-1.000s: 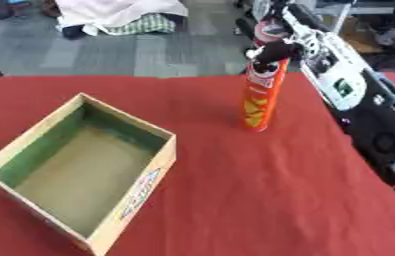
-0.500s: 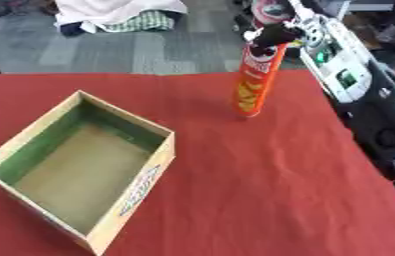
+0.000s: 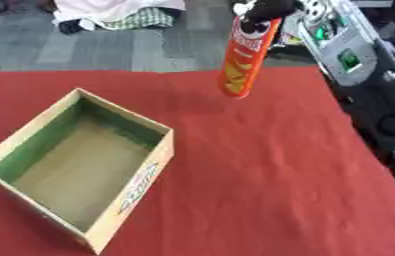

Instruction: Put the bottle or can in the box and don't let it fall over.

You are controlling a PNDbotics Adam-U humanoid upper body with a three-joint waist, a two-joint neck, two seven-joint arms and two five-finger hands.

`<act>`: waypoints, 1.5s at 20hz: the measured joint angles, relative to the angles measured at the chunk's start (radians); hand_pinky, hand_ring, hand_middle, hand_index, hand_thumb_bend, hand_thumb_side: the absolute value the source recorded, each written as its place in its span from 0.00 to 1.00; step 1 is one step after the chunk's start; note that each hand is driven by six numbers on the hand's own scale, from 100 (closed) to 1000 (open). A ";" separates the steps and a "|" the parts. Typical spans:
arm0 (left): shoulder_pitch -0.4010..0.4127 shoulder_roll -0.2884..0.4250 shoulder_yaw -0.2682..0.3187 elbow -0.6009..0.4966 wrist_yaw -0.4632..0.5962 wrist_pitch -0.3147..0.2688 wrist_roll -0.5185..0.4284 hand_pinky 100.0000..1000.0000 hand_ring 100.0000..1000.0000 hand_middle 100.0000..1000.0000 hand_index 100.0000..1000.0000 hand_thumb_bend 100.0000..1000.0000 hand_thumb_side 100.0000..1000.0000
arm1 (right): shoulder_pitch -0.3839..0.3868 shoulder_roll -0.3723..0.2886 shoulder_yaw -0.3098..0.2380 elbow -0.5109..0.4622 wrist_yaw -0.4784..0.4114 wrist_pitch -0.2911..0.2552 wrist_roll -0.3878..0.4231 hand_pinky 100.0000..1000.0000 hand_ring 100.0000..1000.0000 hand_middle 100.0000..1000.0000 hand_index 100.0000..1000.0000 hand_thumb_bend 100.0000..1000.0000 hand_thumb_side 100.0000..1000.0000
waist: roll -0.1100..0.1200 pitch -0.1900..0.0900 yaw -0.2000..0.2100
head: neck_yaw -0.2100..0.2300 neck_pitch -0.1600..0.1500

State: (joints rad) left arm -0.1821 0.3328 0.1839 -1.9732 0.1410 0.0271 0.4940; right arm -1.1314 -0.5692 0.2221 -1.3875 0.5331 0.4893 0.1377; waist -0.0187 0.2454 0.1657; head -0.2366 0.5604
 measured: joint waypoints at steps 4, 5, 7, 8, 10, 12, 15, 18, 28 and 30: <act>0.001 0.000 0.001 0.000 0.000 0.000 0.000 0.80 0.81 0.76 0.66 0.60 0.36 | -0.033 0.047 0.026 -0.081 0.000 -0.004 0.038 0.00 0.15 0.00 0.02 0.00 0.00 | 0.000 -0.001 0.002 | -0.003 0.003; 0.001 0.000 0.001 0.000 0.000 0.000 0.000 0.80 0.81 0.76 0.66 0.60 0.36 | -0.042 0.060 0.035 -0.096 0.001 -0.005 0.050 0.00 0.15 0.00 0.02 0.00 0.00 | 0.000 -0.002 0.002 | -0.003 0.006; 0.001 0.000 0.002 0.000 0.000 0.000 0.000 0.80 0.81 0.76 0.66 0.60 0.36 | -0.058 0.090 0.054 -0.125 0.007 -0.005 0.076 0.00 0.15 0.00 0.02 0.00 0.00 | 0.000 -0.004 0.003 | -0.005 0.009; 0.001 0.000 0.002 0.000 0.000 0.000 0.000 0.80 0.81 0.76 0.66 0.60 0.36 | -0.065 0.104 0.062 -0.135 0.009 -0.006 0.089 0.00 0.15 0.00 0.02 0.00 0.00 | -0.001 -0.005 0.003 | -0.006 0.010; 0.001 0.000 0.004 0.000 0.000 0.000 0.001 0.80 0.81 0.76 0.66 0.60 0.36 | -0.075 0.137 0.077 -0.152 0.014 -0.006 0.114 0.00 0.15 0.00 0.02 0.00 0.00 | -0.003 -0.006 0.004 | -0.008 0.015; 0.001 0.000 0.004 0.000 0.000 0.001 0.002 0.80 0.81 0.76 0.66 0.60 0.36 | -0.084 0.169 0.091 -0.168 0.019 -0.008 0.138 0.00 0.15 0.00 0.02 0.00 0.00 | -0.004 -0.006 0.005 | -0.009 0.018; 0.001 0.000 0.004 0.000 -0.002 0.003 0.004 0.80 0.80 0.76 0.66 0.60 0.36 | -0.091 0.214 0.112 -0.189 0.026 -0.010 0.169 0.00 0.15 0.00 0.02 0.00 0.00 | -0.004 -0.008 0.007 | -0.009 0.022; 0.001 0.000 0.005 -0.001 -0.002 0.003 0.005 0.80 0.80 0.76 0.66 0.60 0.36 | -0.092 0.256 0.127 -0.198 0.027 -0.010 0.190 0.00 0.15 0.00 0.02 0.00 0.00 | -0.004 -0.008 0.009 | -0.012 0.026; -0.002 0.000 0.011 -0.006 -0.005 0.003 0.013 0.80 0.80 0.76 0.66 0.61 0.36 | -0.087 0.385 0.168 -0.199 0.032 -0.017 0.200 0.00 0.17 0.00 0.04 0.00 0.00 | -0.004 -0.007 0.022 | -0.029 0.027; -0.003 0.000 0.011 -0.006 -0.005 0.003 0.014 0.80 0.80 0.76 0.66 0.61 0.36 | -0.073 0.406 0.179 -0.198 0.039 -0.020 0.189 0.00 0.22 0.00 0.07 0.00 0.00 | -0.004 -0.007 0.027 | -0.031 0.027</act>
State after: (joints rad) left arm -0.1848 0.3330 0.1947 -1.9790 0.1358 0.0303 0.5084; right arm -1.2046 -0.1634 0.4007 -1.5854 0.5717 0.4689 0.3270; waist -0.0228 0.2386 0.1931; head -0.2679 0.5878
